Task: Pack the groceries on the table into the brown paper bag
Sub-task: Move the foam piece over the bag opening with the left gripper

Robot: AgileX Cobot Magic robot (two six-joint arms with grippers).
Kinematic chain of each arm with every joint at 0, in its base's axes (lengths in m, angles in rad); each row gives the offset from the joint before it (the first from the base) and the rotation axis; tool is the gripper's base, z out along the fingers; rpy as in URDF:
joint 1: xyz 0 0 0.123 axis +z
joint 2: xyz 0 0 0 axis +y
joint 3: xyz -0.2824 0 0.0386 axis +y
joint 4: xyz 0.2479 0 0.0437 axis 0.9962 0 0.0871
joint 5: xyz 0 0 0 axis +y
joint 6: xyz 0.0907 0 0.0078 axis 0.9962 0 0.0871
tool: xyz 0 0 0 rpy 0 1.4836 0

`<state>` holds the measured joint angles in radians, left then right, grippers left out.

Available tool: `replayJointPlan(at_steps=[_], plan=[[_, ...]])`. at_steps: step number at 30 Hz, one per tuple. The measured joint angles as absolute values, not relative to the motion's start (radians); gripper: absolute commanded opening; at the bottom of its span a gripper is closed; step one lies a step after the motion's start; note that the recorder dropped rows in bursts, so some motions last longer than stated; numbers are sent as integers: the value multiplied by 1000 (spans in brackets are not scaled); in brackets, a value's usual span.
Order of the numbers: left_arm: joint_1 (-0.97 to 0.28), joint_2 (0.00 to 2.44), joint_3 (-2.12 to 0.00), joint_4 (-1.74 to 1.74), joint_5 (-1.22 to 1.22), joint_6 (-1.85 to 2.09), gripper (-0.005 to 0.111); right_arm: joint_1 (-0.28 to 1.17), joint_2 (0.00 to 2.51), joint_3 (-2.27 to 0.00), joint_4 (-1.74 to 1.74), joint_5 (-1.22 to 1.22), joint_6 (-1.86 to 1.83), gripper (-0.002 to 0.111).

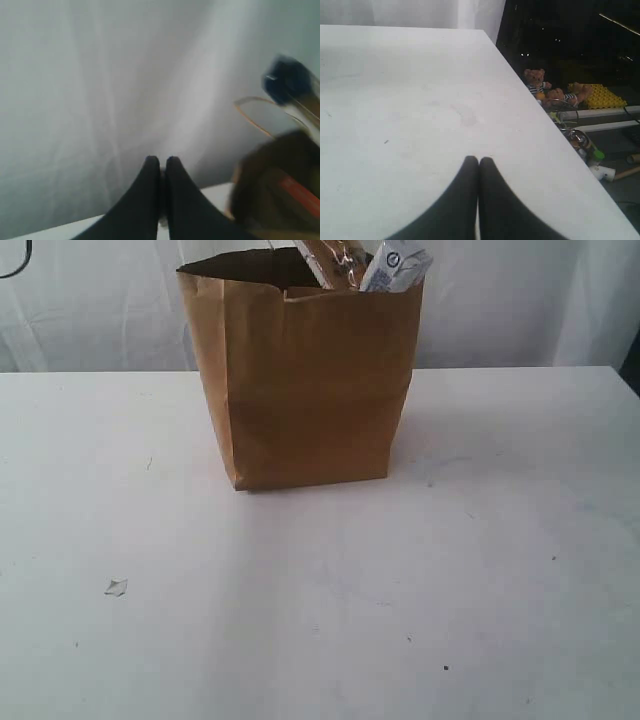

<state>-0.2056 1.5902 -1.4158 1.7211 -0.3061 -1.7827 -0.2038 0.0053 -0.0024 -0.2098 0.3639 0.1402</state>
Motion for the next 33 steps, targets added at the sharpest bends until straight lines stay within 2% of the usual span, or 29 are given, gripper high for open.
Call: replayJointPlan(at_steps=[5, 13, 18, 23, 27, 32, 33], plan=[[-170, 1627, -1416, 1623, -686, -1534, 0, -204, 5, -2, -210, 364, 140, 0], [-165, 1706, -1416, 1177, -835, -1245, 0, -204, 5, -2, -210, 364, 140, 0], [-165, 1790, -1416, 1092, -1006, -1141, 0, -204, 5, -2, -210, 364, 140, 0], [-165, 1860, -1425, 1064, -1035, -1055, 0, -204, 5, -2, -210, 364, 140, 0], [-177, 1896, -1526, 1072, -994, -1049, 0, -204, 5, -2, -210, 364, 140, 0], [-222, 1936, -1630, 1282, -928, -1156, 0, -204, 5, -2, -210, 364, 140, 0], [-222, 1936, -1634, 1294, -916, -1161, 4, -204, 5, -2, -210, 364, 140, 0]])
